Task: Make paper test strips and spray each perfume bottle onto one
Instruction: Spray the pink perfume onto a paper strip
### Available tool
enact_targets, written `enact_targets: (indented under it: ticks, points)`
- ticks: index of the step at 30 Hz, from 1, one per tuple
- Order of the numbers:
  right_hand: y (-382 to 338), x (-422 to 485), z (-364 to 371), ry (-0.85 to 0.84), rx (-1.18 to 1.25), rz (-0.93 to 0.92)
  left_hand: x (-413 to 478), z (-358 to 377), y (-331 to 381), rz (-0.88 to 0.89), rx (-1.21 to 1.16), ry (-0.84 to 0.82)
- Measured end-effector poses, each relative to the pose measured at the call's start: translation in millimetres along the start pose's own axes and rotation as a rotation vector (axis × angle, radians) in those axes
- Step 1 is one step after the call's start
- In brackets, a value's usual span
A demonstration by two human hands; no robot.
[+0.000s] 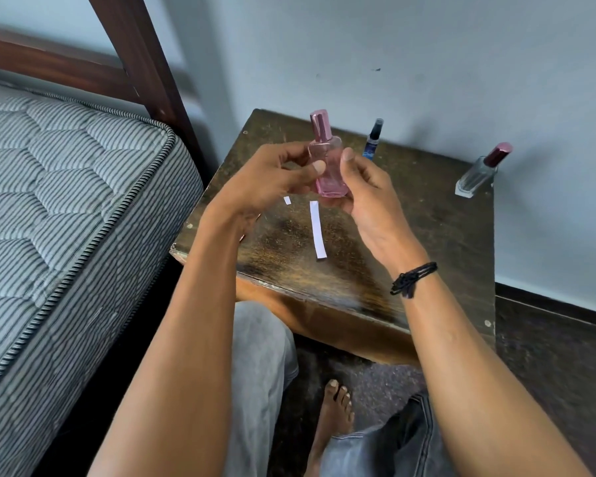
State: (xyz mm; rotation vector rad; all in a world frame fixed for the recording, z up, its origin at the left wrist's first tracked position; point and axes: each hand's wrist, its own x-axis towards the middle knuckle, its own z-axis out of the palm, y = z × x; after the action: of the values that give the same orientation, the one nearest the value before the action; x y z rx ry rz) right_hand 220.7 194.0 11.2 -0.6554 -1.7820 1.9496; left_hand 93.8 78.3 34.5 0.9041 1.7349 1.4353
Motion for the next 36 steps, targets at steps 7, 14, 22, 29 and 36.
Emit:
enact_targets:
  ticks: [7,14,22,29,36]
  points:
    - [1,7,3,0.008,-0.028,-0.020,15,-15,10,0.073,-0.079,0.169]
    - [3,9,6,0.004,-0.028,0.030,17,-18,7,0.072,-0.089,0.226]
    - [1,6,5,-0.006,-0.051,0.036,18,-19,4,0.048,-0.067,0.208]
    - [-1,4,3,-0.015,-0.059,0.028,17,-22,6,0.025,-0.166,0.222]
    - [-4,4,-4,0.008,-0.126,0.042,14,-33,4,0.019,-0.234,0.365]
